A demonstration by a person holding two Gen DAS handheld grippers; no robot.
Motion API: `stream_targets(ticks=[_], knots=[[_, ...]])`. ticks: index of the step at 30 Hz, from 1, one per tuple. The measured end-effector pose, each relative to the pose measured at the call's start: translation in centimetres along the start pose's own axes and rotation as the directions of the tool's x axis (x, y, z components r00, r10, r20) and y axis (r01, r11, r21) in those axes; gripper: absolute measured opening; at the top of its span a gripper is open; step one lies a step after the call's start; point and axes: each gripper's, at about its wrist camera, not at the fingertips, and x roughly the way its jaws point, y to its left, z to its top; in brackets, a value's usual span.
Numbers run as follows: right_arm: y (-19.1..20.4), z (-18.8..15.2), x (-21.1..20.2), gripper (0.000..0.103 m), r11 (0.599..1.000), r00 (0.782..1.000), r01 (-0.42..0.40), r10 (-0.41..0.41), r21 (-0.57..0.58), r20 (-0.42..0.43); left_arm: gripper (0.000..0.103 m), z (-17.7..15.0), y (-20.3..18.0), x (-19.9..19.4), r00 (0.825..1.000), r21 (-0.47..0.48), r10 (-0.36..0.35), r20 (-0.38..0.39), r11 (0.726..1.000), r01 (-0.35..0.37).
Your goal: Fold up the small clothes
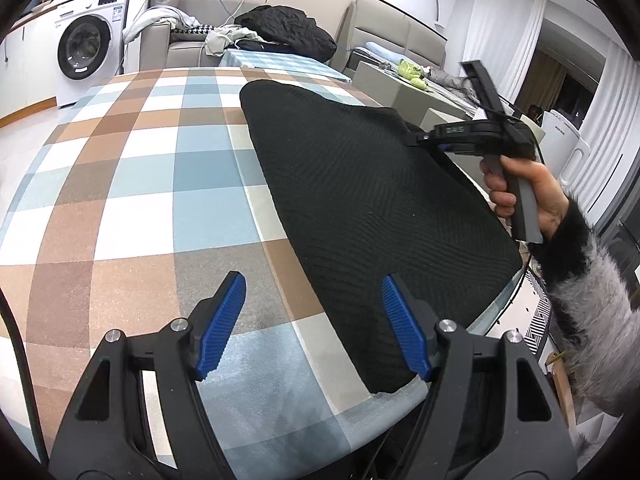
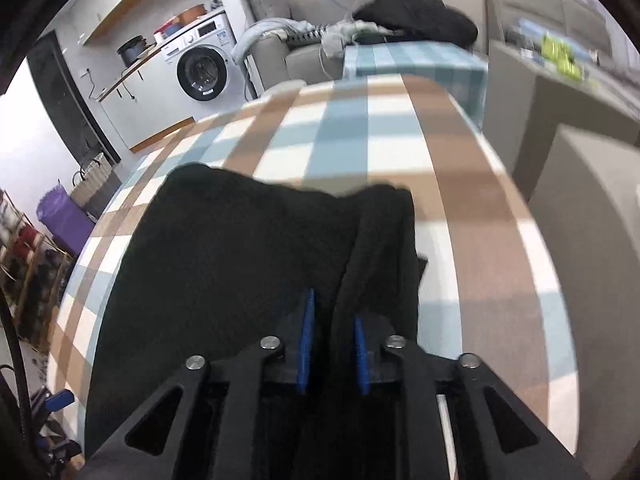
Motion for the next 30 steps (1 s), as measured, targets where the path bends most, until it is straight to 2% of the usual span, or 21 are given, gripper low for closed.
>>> stream_targets(ticks=[4,5,7,10,14,18,21,24,28,30], knots=[[-2.0,-1.6,-1.8,0.025,0.996,0.998,-0.050,0.048,0.067,0.031,0.068,0.1,0.3,0.5,1.000,-0.003,0.001,-0.009,1.000,-0.001],[-2.3,-2.2,-2.3,0.025,0.997,0.999,-0.019,0.016,0.073,0.043,0.068,0.0,0.3,0.6,1.000,-0.002,0.003,-0.011,1.000,-0.003],[-2.4,-3.6,-3.4,0.026,0.993,0.990,0.109,-0.113,0.046,0.083,0.068,0.0,0.2,0.7,1.000,0.001,0.000,-0.013,1.000,0.000],[-2.7,-4.8,-3.9,0.026,0.981,0.978,0.191,-0.193,0.026,0.079,0.068,0.0,-0.1,0.7,1.000,0.008,-0.005,-0.010,1.000,0.005],[-2.8,-4.4,-4.6,0.026,0.989,0.984,0.142,-0.144,0.032,0.104,0.068,0.0,-0.2,0.7,1.000,0.007,-0.007,-0.011,1.000,0.007],[-2.2,-2.3,-4.0,0.026,0.997,0.989,0.054,-0.061,0.053,0.138,0.068,0.0,-0.1,0.8,1.000,0.001,-0.004,-0.011,1.000,0.004],[-1.6,-0.7,-1.6,0.026,0.997,0.992,0.073,-0.075,0.025,0.104,0.068,0.0,0.3,1.1,1.000,-0.007,-0.002,-0.019,1.000,0.002],[-1.7,-0.1,0.1,0.025,0.982,0.980,0.190,-0.190,0.005,0.062,0.068,-0.1,0.7,1.3,1.000,-0.016,0.006,-0.027,1.000,-0.006],[-1.4,-0.2,-1.6,0.025,0.986,0.978,0.164,-0.165,0.017,0.130,0.068,-0.1,1.0,1.4,1.000,-0.029,0.008,-0.029,1.000,-0.009],[-1.0,-0.3,-2.9,0.025,0.994,0.981,0.104,-0.105,0.011,0.165,0.068,-0.2,1.0,1.2,1.000,-0.030,0.007,-0.026,1.000,-0.007]])
